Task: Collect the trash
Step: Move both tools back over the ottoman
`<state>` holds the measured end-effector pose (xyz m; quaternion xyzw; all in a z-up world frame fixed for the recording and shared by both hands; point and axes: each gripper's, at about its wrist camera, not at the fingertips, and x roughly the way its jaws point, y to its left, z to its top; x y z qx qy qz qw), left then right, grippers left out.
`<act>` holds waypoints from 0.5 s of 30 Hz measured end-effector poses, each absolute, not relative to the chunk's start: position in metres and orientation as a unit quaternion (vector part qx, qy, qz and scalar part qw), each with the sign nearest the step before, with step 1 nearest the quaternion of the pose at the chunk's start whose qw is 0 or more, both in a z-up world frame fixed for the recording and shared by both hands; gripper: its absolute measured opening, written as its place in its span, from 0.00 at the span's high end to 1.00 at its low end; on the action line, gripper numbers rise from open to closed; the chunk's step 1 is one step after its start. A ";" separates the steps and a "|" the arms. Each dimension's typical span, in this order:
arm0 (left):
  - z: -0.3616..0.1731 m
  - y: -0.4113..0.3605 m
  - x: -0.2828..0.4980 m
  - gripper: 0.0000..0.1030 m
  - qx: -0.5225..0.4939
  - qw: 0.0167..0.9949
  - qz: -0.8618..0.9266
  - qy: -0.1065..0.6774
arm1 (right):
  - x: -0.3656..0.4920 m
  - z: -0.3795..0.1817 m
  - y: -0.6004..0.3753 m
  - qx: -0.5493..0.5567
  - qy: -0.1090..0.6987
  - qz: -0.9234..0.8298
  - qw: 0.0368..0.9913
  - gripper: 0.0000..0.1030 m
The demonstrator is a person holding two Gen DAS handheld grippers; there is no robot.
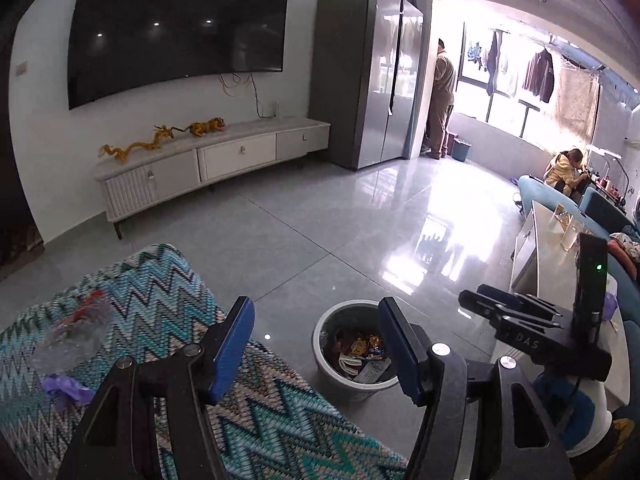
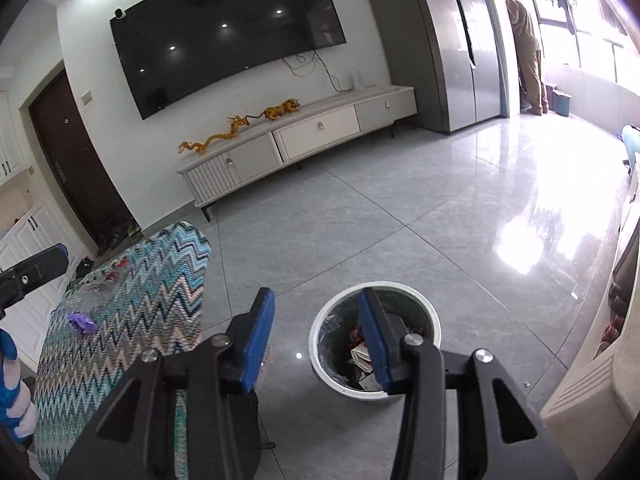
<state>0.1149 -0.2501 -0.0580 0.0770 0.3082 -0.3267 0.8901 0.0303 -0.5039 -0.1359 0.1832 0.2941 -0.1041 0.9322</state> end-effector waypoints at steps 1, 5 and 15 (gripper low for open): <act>-0.053 -0.236 0.110 0.39 0.073 0.894 -0.321 0.303 | 0.027 -0.125 -0.496 0.176 0.288 -0.099 0.936 0.59; -0.037 -0.180 0.091 0.37 0.060 0.915 -0.287 0.277 | 0.012 -0.087 -0.462 0.153 0.260 -0.074 0.951 0.59; -0.024 -0.015 0.086 0.32 0.029 0.954 -0.151 0.257 | 0.012 -0.031 -0.391 0.107 0.219 0.016 0.970 0.59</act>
